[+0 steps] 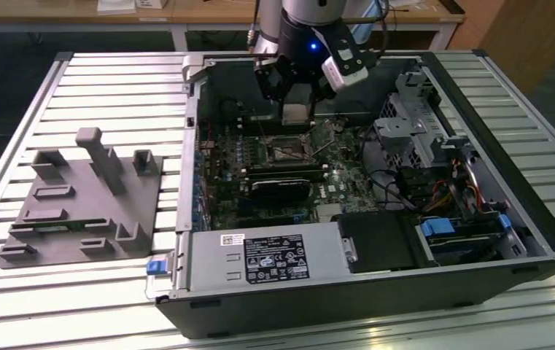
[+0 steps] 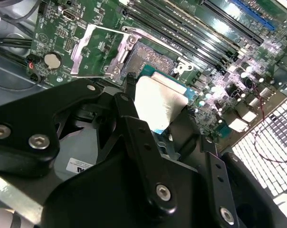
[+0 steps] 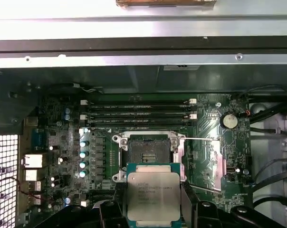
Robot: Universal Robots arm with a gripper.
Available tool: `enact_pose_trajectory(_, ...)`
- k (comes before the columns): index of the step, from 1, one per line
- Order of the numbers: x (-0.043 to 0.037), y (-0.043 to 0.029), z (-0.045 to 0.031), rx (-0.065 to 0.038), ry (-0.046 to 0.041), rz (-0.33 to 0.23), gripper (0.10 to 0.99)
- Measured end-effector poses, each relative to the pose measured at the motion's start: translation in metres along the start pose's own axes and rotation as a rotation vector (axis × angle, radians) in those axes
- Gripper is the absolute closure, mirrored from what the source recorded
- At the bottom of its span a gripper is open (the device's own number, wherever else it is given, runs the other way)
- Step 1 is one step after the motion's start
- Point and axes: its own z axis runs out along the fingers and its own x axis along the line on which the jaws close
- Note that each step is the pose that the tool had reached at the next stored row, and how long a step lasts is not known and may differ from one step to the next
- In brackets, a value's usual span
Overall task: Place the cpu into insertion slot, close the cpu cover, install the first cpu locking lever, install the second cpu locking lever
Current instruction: 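Place the cpu into insertion slot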
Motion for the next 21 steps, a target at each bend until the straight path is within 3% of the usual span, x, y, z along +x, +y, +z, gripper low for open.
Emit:
enact_pose_trajectory(17,0.0009,0.0026,0.0276,0.004,0.0009,-0.013,0.549)
enact_pose_trajectory(21,0.0013,0.0025,0.0291,0.005,0.0009,-0.014,0.549)
